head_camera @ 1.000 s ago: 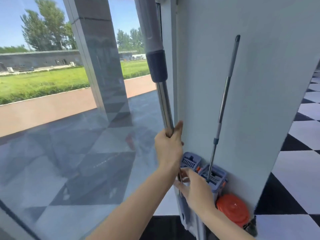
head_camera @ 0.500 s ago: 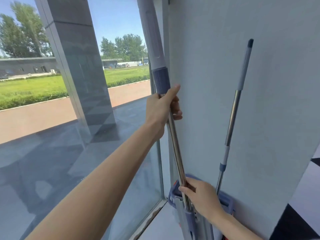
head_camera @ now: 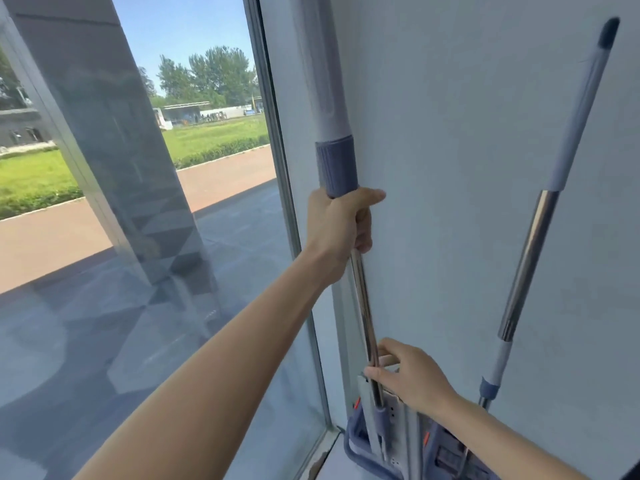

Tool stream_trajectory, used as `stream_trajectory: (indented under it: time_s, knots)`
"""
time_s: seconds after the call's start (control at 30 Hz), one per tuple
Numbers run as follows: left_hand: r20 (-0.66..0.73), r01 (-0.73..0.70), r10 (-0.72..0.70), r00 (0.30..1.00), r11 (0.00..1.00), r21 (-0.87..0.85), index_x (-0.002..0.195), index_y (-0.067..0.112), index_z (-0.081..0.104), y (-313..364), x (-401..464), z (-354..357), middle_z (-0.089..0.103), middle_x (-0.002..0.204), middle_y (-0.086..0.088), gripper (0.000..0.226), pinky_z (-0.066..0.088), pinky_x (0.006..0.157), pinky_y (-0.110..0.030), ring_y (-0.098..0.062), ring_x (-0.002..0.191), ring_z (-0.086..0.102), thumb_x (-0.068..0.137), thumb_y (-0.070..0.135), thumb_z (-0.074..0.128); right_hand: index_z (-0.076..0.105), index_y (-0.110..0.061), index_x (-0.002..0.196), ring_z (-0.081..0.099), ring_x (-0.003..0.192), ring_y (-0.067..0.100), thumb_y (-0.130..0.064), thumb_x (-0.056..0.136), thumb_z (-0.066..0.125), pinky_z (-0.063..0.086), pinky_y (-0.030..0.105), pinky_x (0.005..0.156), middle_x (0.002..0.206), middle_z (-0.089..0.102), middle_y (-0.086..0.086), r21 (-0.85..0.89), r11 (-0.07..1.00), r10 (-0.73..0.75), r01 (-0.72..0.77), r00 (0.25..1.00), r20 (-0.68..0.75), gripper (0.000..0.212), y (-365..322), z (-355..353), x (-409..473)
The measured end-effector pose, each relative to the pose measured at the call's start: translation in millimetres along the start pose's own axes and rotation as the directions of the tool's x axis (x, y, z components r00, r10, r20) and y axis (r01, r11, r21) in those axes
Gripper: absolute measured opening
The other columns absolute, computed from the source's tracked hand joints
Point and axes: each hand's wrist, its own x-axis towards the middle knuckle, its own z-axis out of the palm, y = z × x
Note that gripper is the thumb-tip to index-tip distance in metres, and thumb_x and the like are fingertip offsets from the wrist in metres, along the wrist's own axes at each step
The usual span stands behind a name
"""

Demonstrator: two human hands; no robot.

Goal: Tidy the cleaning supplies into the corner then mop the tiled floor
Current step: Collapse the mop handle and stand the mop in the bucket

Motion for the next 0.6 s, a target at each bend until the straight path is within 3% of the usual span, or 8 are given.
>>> stream_trajectory:
  time_s: [0.1, 0.23, 0.3, 0.4, 0.5, 0.6]
  knots:
    - [0.170, 0.047, -0.038, 0.985, 0.997, -0.053, 0.042, 0.017, 0.029, -13, 41, -14, 0.026, 0.040, -0.002, 0.042, 0.026, 0.040, -0.017, -0.015, 0.032, 0.024, 0.065, -0.003, 0.058, 0.066, -0.026, 0.100, 0.065, 0.100, 0.006, -0.030, 0.084, 0.063, 0.050, 0.029, 0.093, 0.105, 0.071, -0.007, 0.087, 0.995, 0.046, -0.047, 0.999, 0.009, 0.017, 0, 4, 39]
    - [0.297, 0.060, -0.046, 0.954, 0.997, -0.039, 0.040, 0.017, 0.037, -28, 83, -30, 0.032, 0.044, -0.003, 0.035, 0.030, 0.044, -0.023, -0.019, 0.036, 0.037, 0.060, 0.000, 0.060, 0.071, -0.022, 0.091, 0.067, 0.092, 0.003, -0.028, 0.080, 0.069, 0.052, 0.030, 0.092, 0.095, 0.074, -0.008, 0.137, 0.981, 0.154, -0.140, 0.984, -0.094, 0.012, -4, 16, 75]
    - [0.239, 0.028, -0.023, 0.971, 0.999, -0.018, 0.052, 0.012, 0.045, -32, 98, -35, 0.041, 0.045, -0.001, 0.033, 0.039, 0.044, -0.025, -0.019, 0.041, 0.043, 0.072, -0.002, 0.066, 0.072, -0.018, 0.086, 0.069, 0.084, 0.004, -0.027, 0.078, 0.072, 0.054, 0.031, 0.087, 0.087, 0.075, -0.006, 0.145, 0.973, 0.204, -0.178, 0.961, -0.187, 0.013, -8, 22, 89]
    - [0.076, -0.018, 0.015, 0.997, 0.999, 0.032, 0.075, 0.009, 0.047, -33, 109, -28, 0.046, 0.062, -0.006, 0.024, 0.045, 0.052, -0.029, -0.018, 0.053, 0.045, 0.081, 0.011, 0.070, 0.070, -0.015, 0.077, 0.069, 0.079, 0.006, -0.030, 0.075, 0.074, 0.055, 0.031, 0.078, 0.079, 0.074, -0.005, 0.148, 0.963, 0.263, -0.225, 0.902, -0.342, 0.016, -11, 27, 105]
    - [-0.020, 0.048, -0.049, 0.999, 0.996, -0.070, 0.069, 0.014, 0.036, -43, 119, -19, 0.034, 0.057, 0.001, 0.037, 0.033, 0.045, -0.024, -0.015, 0.049, 0.033, 0.080, 0.018, 0.071, 0.059, -0.021, 0.068, 0.066, 0.076, 0.006, -0.036, 0.075, 0.074, 0.051, 0.025, 0.070, 0.077, 0.070, -0.009, 0.075, 0.957, 0.287, -0.280, 0.888, -0.358, 0.023, -12, 29, 114]
    - [-0.028, 0.092, -0.096, 0.995, 0.988, -0.127, 0.065, 0.015, 0.033, -58, 134, -15, 0.028, 0.055, 0.000, 0.038, 0.024, 0.042, -0.021, -0.014, 0.045, 0.024, 0.081, 0.014, 0.066, 0.058, -0.027, 0.071, 0.065, 0.079, 0.007, -0.040, 0.076, 0.073, 0.049, 0.023, 0.072, 0.082, 0.069, -0.011, 0.038, 0.950, 0.306, -0.309, 0.907, -0.291, 0.020, -4, 20, 121]
